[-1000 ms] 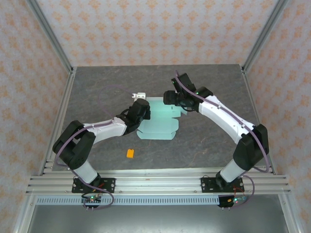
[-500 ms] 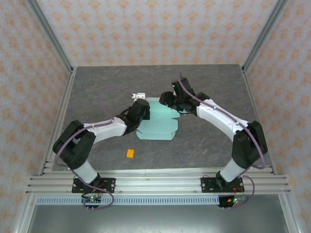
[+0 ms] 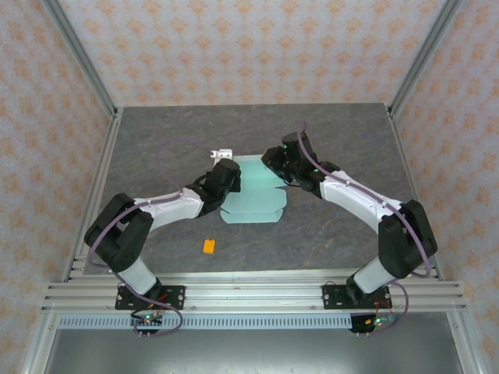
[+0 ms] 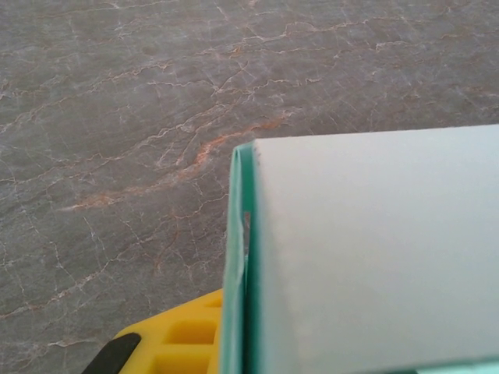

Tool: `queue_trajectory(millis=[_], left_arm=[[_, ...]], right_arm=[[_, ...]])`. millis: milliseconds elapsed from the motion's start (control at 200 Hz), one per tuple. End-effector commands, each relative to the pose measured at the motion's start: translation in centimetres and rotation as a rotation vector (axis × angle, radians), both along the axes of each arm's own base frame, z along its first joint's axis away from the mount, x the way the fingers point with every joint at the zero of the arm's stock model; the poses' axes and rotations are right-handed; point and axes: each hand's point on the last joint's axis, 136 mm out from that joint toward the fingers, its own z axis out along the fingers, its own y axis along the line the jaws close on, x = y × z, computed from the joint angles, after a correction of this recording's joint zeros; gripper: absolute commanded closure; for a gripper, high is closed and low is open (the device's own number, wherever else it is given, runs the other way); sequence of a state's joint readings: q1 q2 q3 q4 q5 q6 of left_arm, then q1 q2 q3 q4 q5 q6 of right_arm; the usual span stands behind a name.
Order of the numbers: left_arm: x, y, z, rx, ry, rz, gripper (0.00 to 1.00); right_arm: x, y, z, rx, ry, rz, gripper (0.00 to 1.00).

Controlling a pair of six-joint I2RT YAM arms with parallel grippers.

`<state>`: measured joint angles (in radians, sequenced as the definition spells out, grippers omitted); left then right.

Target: Fold the paper box

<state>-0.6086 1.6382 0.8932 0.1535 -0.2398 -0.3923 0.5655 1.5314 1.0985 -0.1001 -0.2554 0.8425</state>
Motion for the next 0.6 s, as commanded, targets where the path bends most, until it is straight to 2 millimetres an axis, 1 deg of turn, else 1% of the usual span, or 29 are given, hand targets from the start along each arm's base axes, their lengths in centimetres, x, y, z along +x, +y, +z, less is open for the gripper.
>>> queue_trajectory(millis=[0,85,175,270,325,405,465,545,596], left_arm=[[0.2,-0.3,1.3,-0.011,-0.036,0.009,1.00],[0.3,-0.1,1.3,-0.008,-0.038,0.020,1.00],[0.4,0.1,1.3,-0.004,-0.031,0.028,1.00],[0.5,0.3,1.3,-0.008,-0.029,0.034,1.00],[0.5,0.2,1.4,-0.016,-0.027,0.031,1.00],[0.5,0.0,1.7,-0.030,-0.028,0.028,1.00],[0.5,-0.1,1.8,-0.038,-0.026,0.023,1.00],[0.4,-0.2,1.9,-0.045,-0.023,0.017,1.00],[0.4,-0.2,2.0,-0.049,-0.025,0.017,1.00]], right_arm=[[1.1,-1.7,3.0,0.013,-0.092,-0.065,0.67],[0.5,-2.9,2.8,-0.071,-0.085,-0.046,0.54],[-0.9,-4.5,2.7,-0.193,-0.091,-0.013,0.41],[-2.8,-6.1,2.6,-0.286,-0.103,0.027,0.35],[-4.0,-6.7,1.6,-0.316,-0.096,0.047,0.33],[-5.4,-6.4,-0.5,-0.303,-0.088,0.093,0.31],[-5.9,-5.9,-1.8,-0.291,-0.083,0.115,0.29],[-5.9,-5.2,-2.6,-0.292,-0.089,0.137,0.27],[-5.7,-4.9,-2.7,-0.291,-0.094,0.138,0.27]])
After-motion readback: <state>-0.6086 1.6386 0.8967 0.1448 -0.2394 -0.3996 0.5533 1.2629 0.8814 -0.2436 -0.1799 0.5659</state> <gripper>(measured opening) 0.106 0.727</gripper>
